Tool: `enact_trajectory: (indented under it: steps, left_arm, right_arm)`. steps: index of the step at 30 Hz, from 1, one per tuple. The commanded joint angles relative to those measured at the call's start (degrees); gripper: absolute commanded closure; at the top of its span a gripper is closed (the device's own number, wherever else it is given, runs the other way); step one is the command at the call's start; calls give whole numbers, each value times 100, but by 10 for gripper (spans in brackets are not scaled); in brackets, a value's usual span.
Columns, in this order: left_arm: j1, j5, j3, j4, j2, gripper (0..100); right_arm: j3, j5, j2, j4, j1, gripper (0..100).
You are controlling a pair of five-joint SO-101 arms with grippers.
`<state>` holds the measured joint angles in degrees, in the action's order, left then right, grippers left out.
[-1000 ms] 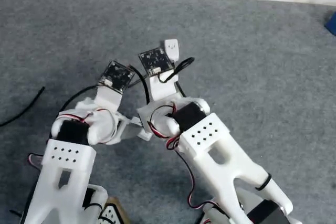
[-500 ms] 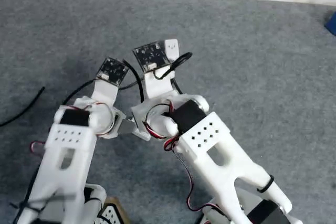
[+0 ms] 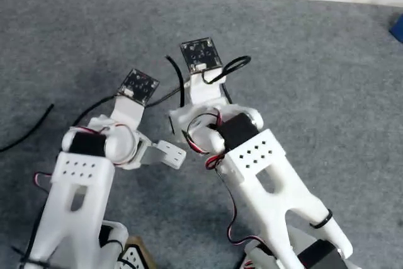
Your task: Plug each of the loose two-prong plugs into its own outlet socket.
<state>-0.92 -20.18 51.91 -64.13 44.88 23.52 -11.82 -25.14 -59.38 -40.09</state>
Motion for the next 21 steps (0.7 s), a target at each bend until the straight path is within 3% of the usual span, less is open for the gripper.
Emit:
enact_trajectory:
  steps: [1,12,21]
  left_arm:
    - [-268,-18,40,-88,286,628]
    - [-189,123,-57,853,-875,628]
    - [101,114,-356,862,-1323,628]
  right_arm:
    - [-22,-70,-154,145,84,993]
    - [-57,-352,-171,-752,-769,993]
    - [-13,-299,-163,-778,-708,993]
